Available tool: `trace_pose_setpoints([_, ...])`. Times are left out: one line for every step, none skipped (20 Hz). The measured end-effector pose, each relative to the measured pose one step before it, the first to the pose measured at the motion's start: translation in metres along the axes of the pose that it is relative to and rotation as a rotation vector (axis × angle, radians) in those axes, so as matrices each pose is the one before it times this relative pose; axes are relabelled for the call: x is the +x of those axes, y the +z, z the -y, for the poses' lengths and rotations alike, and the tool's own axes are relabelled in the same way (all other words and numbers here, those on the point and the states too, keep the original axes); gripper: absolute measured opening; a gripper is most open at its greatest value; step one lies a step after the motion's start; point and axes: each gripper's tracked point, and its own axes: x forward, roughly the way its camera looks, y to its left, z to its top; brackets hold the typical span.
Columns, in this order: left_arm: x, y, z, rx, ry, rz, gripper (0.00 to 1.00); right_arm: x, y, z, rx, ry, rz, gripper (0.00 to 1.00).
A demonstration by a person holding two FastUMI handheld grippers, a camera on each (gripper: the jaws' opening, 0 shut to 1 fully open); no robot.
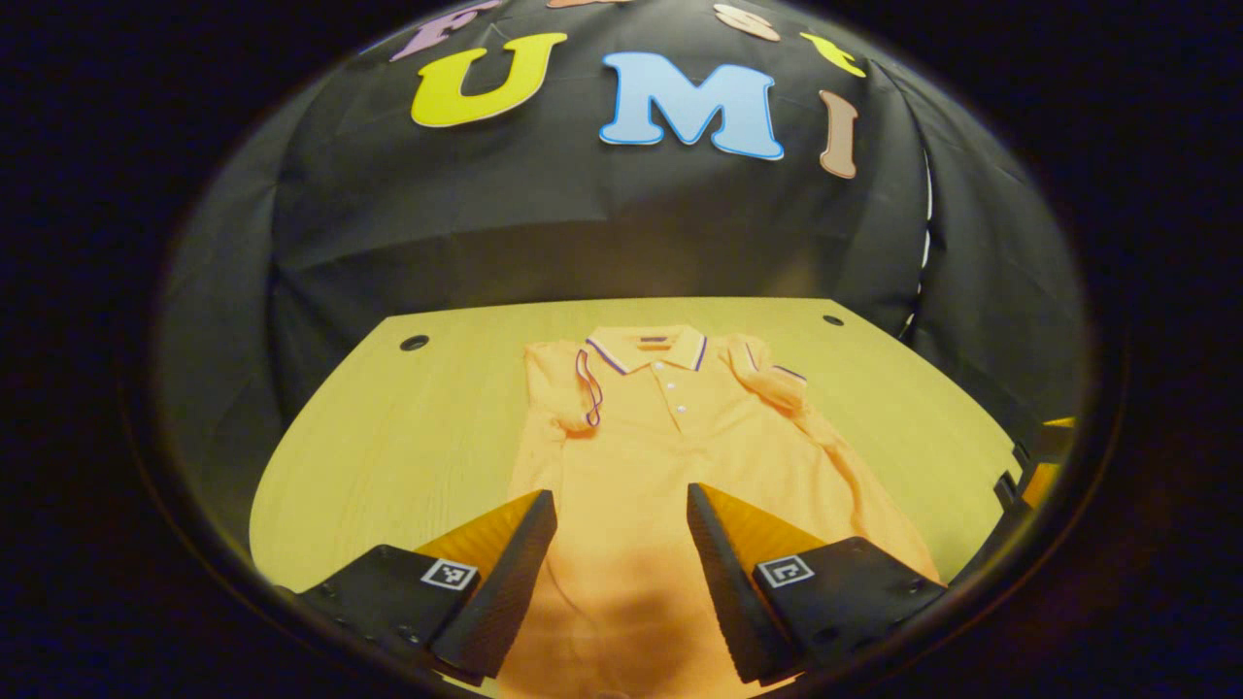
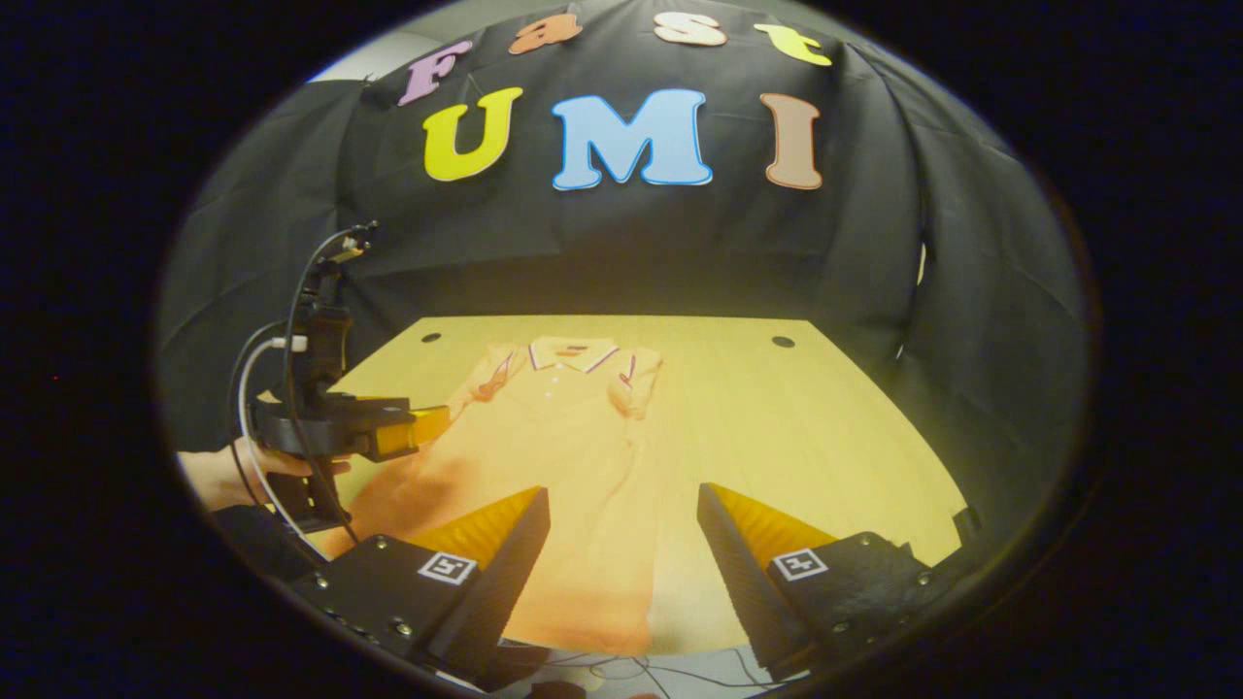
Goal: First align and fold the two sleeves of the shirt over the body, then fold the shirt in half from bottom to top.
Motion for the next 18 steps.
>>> trace_pose_setpoints([-0.01013, -0.00760, 0.00137, -0.01156, 0.00658, -0.00105, 0.87, -0.00032, -0.00689, 0.00133, -0.00349, 0.00132, -0.00966, 0.95])
trace_pose_setpoints([-0.01002, -0.00622, -0.00002, -0.00821, 0.00781, -0.00064, 0.87, -0.00126, -0.00688, 0.00041, 0.00061, 0.00185, -0.00884, 0.95])
trace_pose_setpoints([-0.00852, -0.00544, -0.00096, -0.00495, 0.00532, -0.00005, 0.90, -0.00062, -0.00650, -0.00010, 0.00286, 0.00276, -0.00915, 0.95])
trace_pose_setpoints([-0.00800, -0.00429, -0.00136, -0.00006, 0.00379, 0.00230, 0.94, 0.00071, -0.00542, -0.00035, 0.00339, 0.00163, -0.00850, 0.95])
trace_pose_setpoints([-0.00622, -0.00420, -0.00328, 0.00452, 0.00816, 0.00122, 0.95, 0.00100, -0.00512, -0.00092, 0.00286, -0.00017, -0.00964, 0.95])
trace_pose_setpoints([-0.00542, -0.00351, -0.00266, 0.00625, 0.00437, -0.00297, 0.95, 0.00094, -0.00536, -0.00096, 0.00222, -0.00189, -0.00996, 0.95])
trace_pose_setpoints([-0.00578, -0.00360, -0.00164, 0.00326, 0.00044, -0.00218, 0.93, 0.00050, -0.00347, -0.00197, 0.00193, -0.00091, -0.00665, 0.95])
trace_pose_setpoints([-0.00524, -0.00270, -0.00277, 0.00111, -0.00040, -0.00322, 0.93, 0.00035, -0.00388, -0.00209, 0.00111, -0.00207, -0.00629, 0.94])
trace_pose_setpoints([-0.00453, -0.00282, -0.00293, 0.00162, -0.00362, -0.00057, 0.93, 0.00106, -0.00315, -0.00157, 0.00124, -0.00383, -0.00991, 0.94])
trace_pose_setpoints([-0.00466, -0.00421, -0.00353, 0.00353, 0.00071, -0.00321, 0.93, 0.00051, -0.00602, -0.00102, 0.00271, -0.00497, -0.01539, 0.95])
trace_pose_setpoints([-0.00517, -0.00503, -0.00557, 0.00121, 0.00523, -0.00325, 0.93, 0.00085, -0.00480, -0.00207, 0.00466, -0.00179, -0.01227, 0.95])
trace_pose_setpoints([-0.00423, -0.00572, -0.00436, -0.00451, 0.00090, -0.00461, 0.93, 0.00095, -0.00501, -0.00476, 0.00572, 0.00335, -0.01080, 0.95])
trace_pose_setpoints([-0.00550, -0.00543, -0.00202, -0.00756, -0.00539, -0.00181, 0.93, 0.00225, -0.00562, -0.00302, 0.00405, 0.00415, -0.01287, 0.95])
trace_pose_setpoints([-0.00496, -0.00556, -0.00264, -0.00491, -0.00248, -0.00521, 0.93, 0.00429, -0.00710, -0.00137, 0.00461, -0.00108, -0.01639, 0.95])
trace_pose_setpoints([-0.00202, -0.00807, -0.00441, 0.00097, 0.00055, -0.00711, 0.95, 0.00119, -0.00511, -0.00082, 0.00722, -0.00508, -0.01529, 0.95])
trace_pose_setpoints([-0.00321, -0.00575, -0.00450, 0.00258, -0.00086, -0.00519, 0.95, 0.00188, -0.00544, -0.00079, 0.00915, -0.00506, -0.01166, 0.94])
trace_pose_setpoints([-0.00296, -0.00630, -0.00306, 0.00443, -0.00149, -0.00687, 0.95, 0.00081, -0.00356, -0.00105, 0.00976, -0.00391, -0.01143, 0.95])
trace_pose_setpoints([-0.00285, -0.00474, -0.00397, 0.00620, -0.00403, -0.00305, 0.94, 0.00367, -0.00551, -0.00222, 0.00839, -0.00192, -0.01318, 0.95])
